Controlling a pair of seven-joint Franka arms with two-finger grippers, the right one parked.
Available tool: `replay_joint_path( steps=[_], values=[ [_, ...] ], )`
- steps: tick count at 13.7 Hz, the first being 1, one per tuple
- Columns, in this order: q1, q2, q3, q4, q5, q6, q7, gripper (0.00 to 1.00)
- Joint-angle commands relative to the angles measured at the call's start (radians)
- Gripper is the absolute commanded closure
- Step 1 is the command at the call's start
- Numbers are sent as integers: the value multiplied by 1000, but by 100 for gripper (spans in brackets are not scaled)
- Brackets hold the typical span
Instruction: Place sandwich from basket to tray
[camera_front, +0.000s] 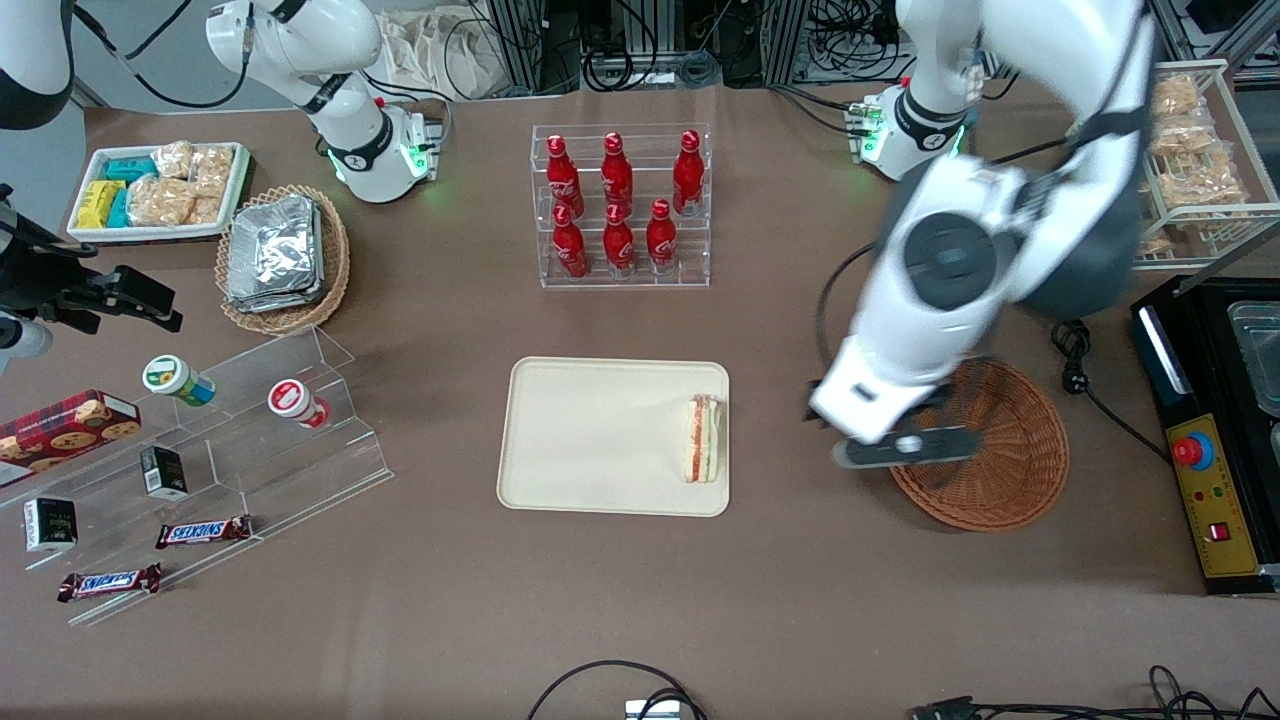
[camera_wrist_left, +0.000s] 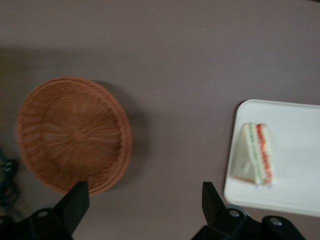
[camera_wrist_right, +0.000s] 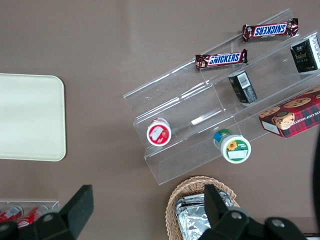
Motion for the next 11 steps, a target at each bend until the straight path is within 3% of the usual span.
replay_joint_path(
  steps=[1,5,8,11],
  values=[
    [98,-128,-14,-114,-31,-39,85,0],
    [146,-343,-9,-392,-33,84,85,0],
    [193,-371,-9,-383,-71,72,87,0],
    [246,-348,-11,-302,-97,-14,224,0]
  ],
)
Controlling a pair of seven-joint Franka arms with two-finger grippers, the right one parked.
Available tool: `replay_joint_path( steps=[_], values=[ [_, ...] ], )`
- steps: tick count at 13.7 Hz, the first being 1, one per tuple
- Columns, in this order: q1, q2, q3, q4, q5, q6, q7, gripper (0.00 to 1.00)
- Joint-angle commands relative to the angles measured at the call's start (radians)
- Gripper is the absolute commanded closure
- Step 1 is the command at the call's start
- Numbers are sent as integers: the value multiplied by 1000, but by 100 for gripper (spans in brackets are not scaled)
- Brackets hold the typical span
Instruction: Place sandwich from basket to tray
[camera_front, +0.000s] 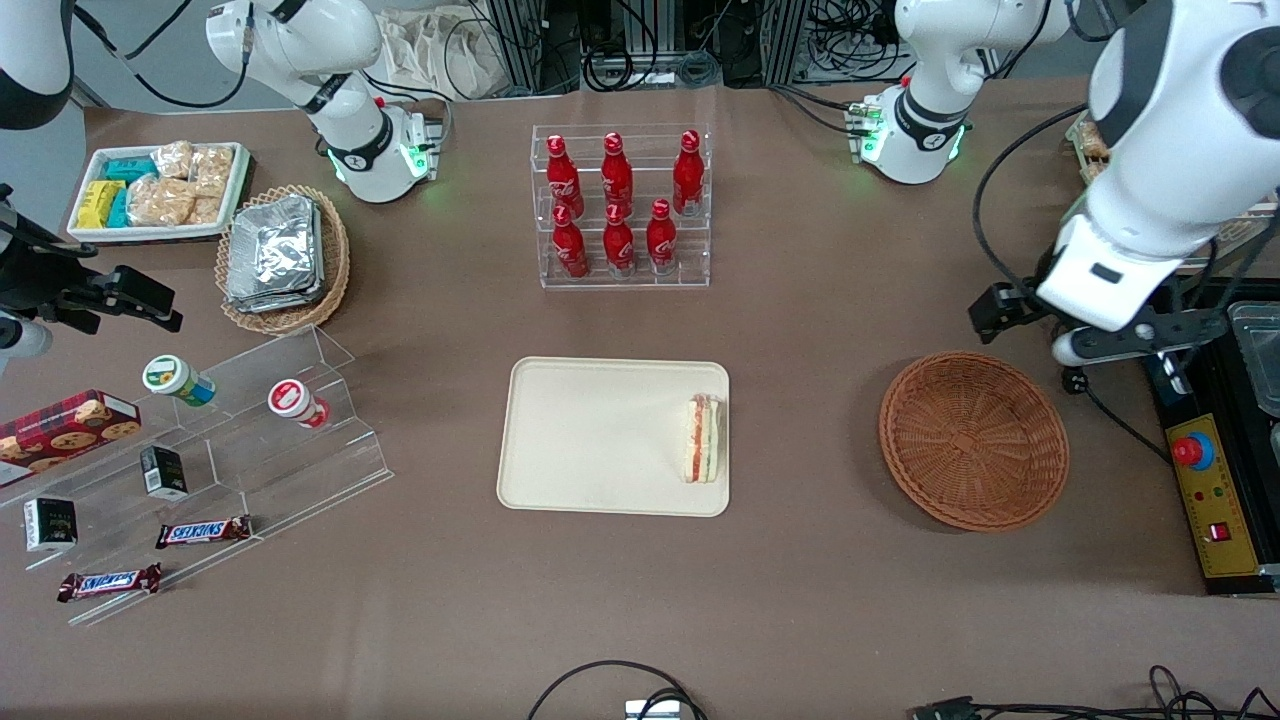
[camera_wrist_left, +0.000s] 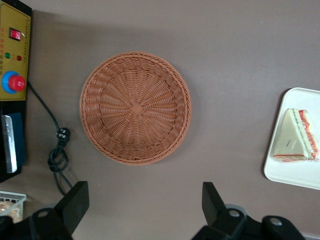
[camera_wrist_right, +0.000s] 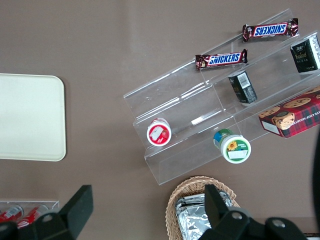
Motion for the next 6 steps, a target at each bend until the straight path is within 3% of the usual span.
replay_joint_path(
  steps=[1,6],
  values=[
    [37,11,-8,60,-60,-74,118,0],
    [86,22,-11,62,-82,-74,202,0]
  ],
)
